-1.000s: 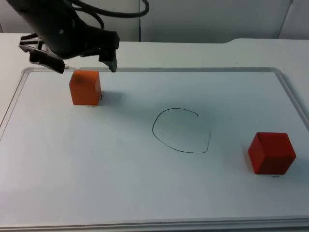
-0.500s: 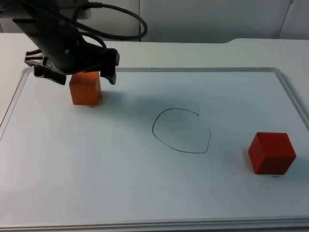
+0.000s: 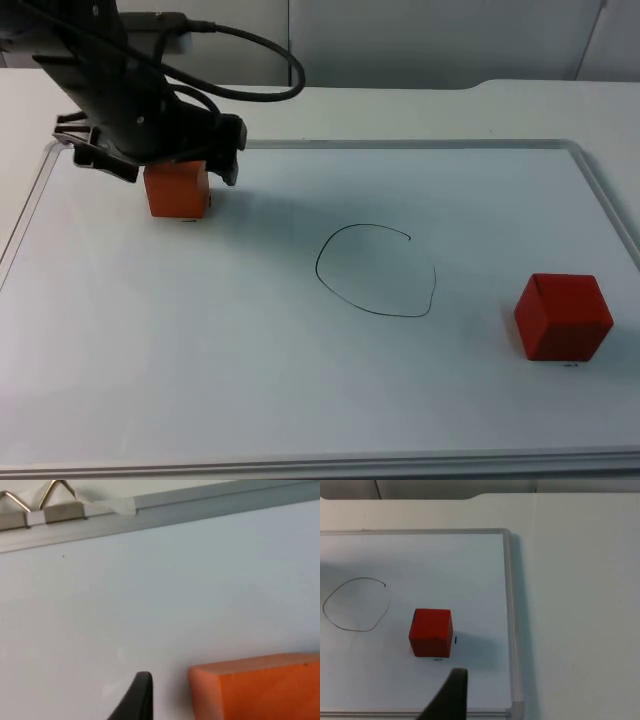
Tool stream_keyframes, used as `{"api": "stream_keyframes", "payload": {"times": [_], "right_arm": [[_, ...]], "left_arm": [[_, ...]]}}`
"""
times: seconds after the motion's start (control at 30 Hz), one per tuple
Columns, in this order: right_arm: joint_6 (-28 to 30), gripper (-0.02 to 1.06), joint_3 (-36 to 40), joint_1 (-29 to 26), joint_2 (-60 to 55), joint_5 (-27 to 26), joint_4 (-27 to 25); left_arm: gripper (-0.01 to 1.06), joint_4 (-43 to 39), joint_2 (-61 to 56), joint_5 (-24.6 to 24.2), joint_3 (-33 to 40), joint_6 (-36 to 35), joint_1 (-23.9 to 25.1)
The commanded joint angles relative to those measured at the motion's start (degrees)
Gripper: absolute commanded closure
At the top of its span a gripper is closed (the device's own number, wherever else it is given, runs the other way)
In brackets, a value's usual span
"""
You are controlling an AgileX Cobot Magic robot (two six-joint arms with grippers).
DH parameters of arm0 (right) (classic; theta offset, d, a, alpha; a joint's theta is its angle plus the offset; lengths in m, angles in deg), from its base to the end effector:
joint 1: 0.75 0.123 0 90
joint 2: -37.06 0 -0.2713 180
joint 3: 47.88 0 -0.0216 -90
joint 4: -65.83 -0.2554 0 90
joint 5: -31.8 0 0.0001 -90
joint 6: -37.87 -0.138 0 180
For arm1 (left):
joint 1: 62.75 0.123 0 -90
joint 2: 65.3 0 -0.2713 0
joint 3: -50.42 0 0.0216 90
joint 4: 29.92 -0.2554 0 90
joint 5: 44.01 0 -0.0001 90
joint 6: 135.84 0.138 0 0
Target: Pick up one cube with the left hand and another cube with the right hand. First place the cube in the right hand at the target position, then stack the cube in the left hand on top.
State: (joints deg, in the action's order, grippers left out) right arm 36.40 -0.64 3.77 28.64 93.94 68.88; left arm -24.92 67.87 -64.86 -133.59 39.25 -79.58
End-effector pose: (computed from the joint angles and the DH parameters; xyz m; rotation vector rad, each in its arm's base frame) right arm 0.0526 -0.0024 0.2603 -0.0511 2.0542 0.0011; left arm 0.4451 -0.1391 0.0569 0.1772 2.6246 -0.2011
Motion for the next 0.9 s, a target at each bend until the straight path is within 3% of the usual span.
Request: {"api": "stream_keyframes", "payload": {"times": [0.0, 0.13, 0.17, 0.27, 0.33, 0.37, 0.47, 0.87], "right_arm": [[-0.1, 0.04, 0.4, -0.3, 0.2, -0.5, 0.0], [-0.1, 0.04, 0.4, -0.3, 0.2, -0.5, 0.0], [-0.1, 0.04, 0.4, -0.3, 0.2, -0.5, 0.0], [-0.1, 0.04, 0.4, -0.3, 0.2, -0.5, 0.0], [-0.1, 0.04, 0.4, -0.3, 0.2, -0.5, 0.0], [-0.1, 0.04, 0.4, -0.3, 0.2, -0.5, 0.0], [-0.1, 0.04, 0.4, -0.3, 0.2, -0.5, 0.0], [0.0, 0.04, 0.4, -0.3, 0.2, -0.5, 0.0]], "left_arm": [[0.22, -1.2, 0.0, 0.9, -0.6, -0.1, -0.4], [0.62, -1.9, -0.1, 0.5, -0.8, -0.1, -0.4], [0.62, -1.9, -0.1, 0.5, -0.8, -0.1, -0.4], [0.91, -1.9, -1.4, -5.3, -2.6, -0.2, -0.4], [1.04, -1.9, -3.3, -10.6, -5.0, -0.2, -0.4], [1.04, -1.9, -3.3, -10.6, -5.0, -0.2, -0.4], [1.05, -0.3, -10.2, -18.6, -9.9, -0.2, -0.4], [1.05, -0.1, -39.2, -23.2, -11.1, 4.2, -1.8]]}}
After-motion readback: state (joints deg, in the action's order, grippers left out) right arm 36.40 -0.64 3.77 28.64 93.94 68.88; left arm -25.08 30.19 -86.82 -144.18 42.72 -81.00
